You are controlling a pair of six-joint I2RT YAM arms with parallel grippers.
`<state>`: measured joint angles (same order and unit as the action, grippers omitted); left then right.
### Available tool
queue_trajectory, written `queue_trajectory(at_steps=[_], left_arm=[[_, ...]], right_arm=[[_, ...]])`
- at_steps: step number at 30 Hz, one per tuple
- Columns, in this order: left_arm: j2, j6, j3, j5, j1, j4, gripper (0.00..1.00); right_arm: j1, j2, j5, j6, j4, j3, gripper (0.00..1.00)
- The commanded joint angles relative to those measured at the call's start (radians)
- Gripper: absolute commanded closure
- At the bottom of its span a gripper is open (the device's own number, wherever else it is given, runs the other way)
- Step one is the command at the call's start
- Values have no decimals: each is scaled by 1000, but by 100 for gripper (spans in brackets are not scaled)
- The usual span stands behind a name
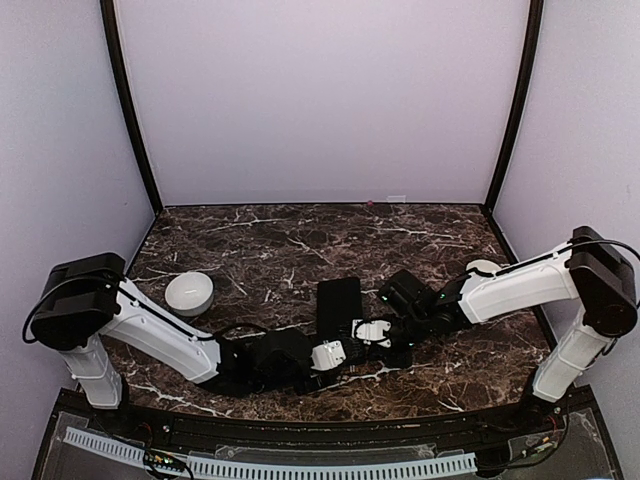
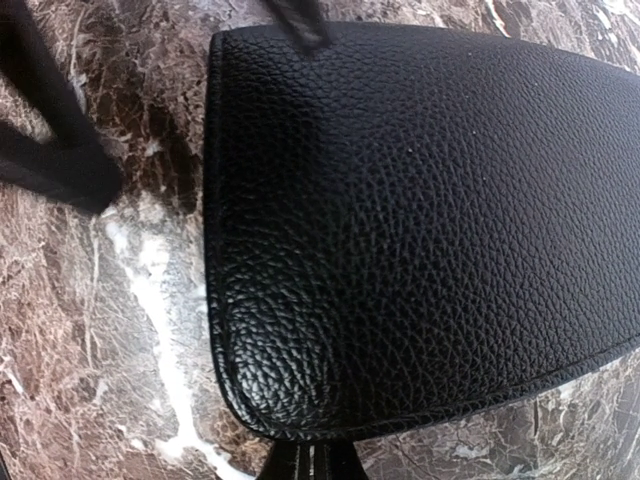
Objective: Sort the hair-cutting tools
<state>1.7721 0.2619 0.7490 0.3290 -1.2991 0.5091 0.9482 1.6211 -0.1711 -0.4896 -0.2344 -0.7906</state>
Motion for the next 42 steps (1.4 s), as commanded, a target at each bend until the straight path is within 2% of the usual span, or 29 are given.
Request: queue_trajectory(at_steps=[1,10,15,21,29,42], left_arm=[[22,119,21,123,-2,94,45],[89,210,50,127,-7,104,47],[114,223,69,140,-10,86,52],[124,230,76,166,-10,54,72],[95,277,43,122,-11,12,100],[18,311,-20,41,-11,2,100]], right_arm=[[-5,-20,-30,-7,-12,-19,100],[-5,-20,-44,0,-7,-23,100],[-5,-21,-52,9,-9,-28,100],[-10,-20,-49,6,-15,-26,100],[-80,-20,-61,-26,-45,-49,100],[-230,161,-43,-86,-78,-246,100]])
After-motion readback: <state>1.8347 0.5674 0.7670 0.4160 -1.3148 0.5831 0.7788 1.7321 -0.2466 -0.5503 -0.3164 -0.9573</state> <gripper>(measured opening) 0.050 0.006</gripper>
